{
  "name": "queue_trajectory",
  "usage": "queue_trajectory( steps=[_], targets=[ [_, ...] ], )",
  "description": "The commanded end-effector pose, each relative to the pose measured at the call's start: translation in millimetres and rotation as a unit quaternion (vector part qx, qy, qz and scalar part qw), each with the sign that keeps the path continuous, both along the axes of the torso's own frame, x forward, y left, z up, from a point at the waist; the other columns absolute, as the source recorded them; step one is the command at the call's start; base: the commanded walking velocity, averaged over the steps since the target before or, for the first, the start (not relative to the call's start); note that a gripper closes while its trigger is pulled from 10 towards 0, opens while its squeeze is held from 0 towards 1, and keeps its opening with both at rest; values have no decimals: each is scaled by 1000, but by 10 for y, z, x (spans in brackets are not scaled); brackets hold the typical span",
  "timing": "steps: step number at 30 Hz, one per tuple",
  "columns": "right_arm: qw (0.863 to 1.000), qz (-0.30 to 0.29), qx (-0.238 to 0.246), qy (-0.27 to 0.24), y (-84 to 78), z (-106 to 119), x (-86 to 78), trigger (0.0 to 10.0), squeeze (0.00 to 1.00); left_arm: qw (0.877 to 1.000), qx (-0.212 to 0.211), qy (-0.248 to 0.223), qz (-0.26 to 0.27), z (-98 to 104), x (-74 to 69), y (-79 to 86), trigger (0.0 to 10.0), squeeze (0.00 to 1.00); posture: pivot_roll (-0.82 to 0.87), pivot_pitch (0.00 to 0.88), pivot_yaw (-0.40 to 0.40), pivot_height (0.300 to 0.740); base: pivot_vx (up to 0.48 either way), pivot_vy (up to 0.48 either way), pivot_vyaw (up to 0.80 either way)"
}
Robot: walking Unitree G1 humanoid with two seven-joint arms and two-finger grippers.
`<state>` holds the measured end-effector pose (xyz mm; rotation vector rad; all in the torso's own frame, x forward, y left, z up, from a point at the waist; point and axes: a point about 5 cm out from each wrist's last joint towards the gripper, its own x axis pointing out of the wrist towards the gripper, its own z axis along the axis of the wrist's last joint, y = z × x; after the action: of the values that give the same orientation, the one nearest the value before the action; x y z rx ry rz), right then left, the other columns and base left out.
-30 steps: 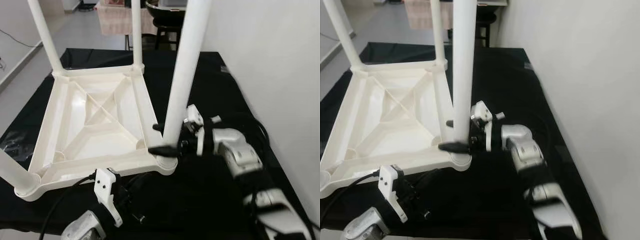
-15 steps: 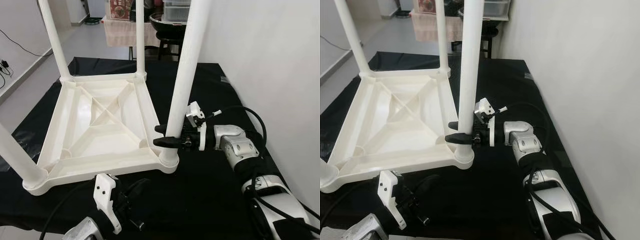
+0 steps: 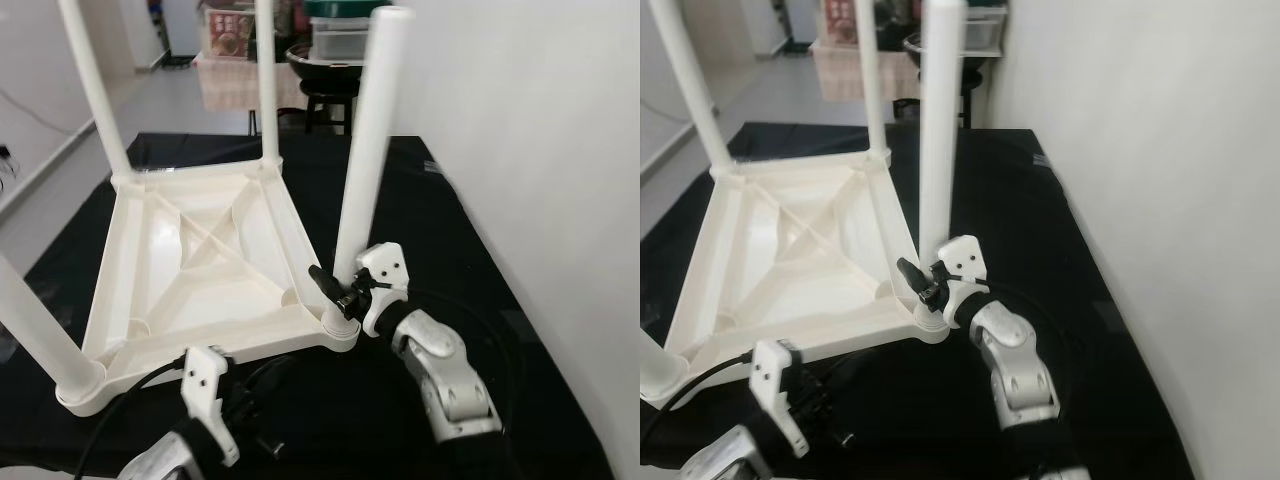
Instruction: Building children table
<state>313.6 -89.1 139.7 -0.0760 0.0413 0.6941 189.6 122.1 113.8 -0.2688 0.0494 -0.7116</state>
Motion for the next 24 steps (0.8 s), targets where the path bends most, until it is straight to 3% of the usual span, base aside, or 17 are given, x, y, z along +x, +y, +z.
queue_trajectory(
  steps=[1, 4, 5, 6, 7, 8, 9, 10, 15, 16, 18, 19, 24],
  targets=[
    [994, 47, -38, 91, 130, -402, -165, 0, 0, 1000, 5, 6, 4, -26, -12, 16, 10000, 0, 53, 45, -50, 740, 0, 0, 0],
    [994, 53, -36, 93, 163, -399, -190, 0, 0, 1000, 6, 5, 7, -28, -13, 18, 10000, 0, 53, 45, -50, 740, 0, 0, 0],
    [993, 64, -31, 98, 186, -383, -193, 10000, 0, 1000, 7, 4, 7, -29, -13, 18, 10000, 0, 53, 45, -50, 740, 0, 0, 0],
    [993, 64, -31, 98, 186, -383, -193, 10000, 0, 1000, 7, 4, 7, -29, -13, 18, 10000, 0, 53, 45, -50, 740, 0, 0, 0],
    [991, 95, -17, 93, 212, -316, -208, 10000, 718, 1000, 7, 5, 5, -33, -13, 15, 10000, 0, 49, 38, -49, 740, 0, 0, 0],
    [987, 143, -2, 74, 212, -202, -187, 10000, 1000, 1000, 6, 7, 2, -39, -13, 10, 10000, 0, 50, 32, -49, 740, 0, 0, 0],
    [987, 143, -2, 74, 212, -202, -187, 10000, 1000, 1000, 6, 7, 2, -39, -13, 10, 10000, 0, 50, 32, -49, 740, 0, 0, 0],
    [976, 212, 12, 40, 191, -31, -160, 10000, 1000, 1000, 4, 9, 0, -48, -12, 2, 10000, 0, 55, 30, -53, 740, 0, 0, 0],
    [964, 264, 27, 22, 141, 123, -140, 10000, 1000, 1000, 4, 9, 0, -53, -7, -5, 10000, 0, 59, 26, -59, 740, 0, 0, 0],
    [958, 285, 28, 23, 115, 150, -117, 10000, 627, 1000, 4, 9, 0, -54, -6, -7, 10000, 0, 62, 24, -59, 740, 0, 0, 0],
    [954, 299, 29, 23, 97, 167, -100, 10000, 627, 1000, 4, 9, 1, -55, -5, -8, 10000, 0, 62, 24, -59, 740, 0, 0, 0],
    [947, 318, 26, 24, 53, 206, -21, 10000, 0, 1000, 4, 8, 1, -57, -6, -9, 10000, 0, 68, 23, -65, 740, 0, 0, 0],
    [925, 377, 32, 39, -69, 408, 257, 10000, 0, 1000, 5, 9, 3, -67, -13, -15, 10000, 0, 75, 26, -69, 740, 0, 0, 0]
  ],
)
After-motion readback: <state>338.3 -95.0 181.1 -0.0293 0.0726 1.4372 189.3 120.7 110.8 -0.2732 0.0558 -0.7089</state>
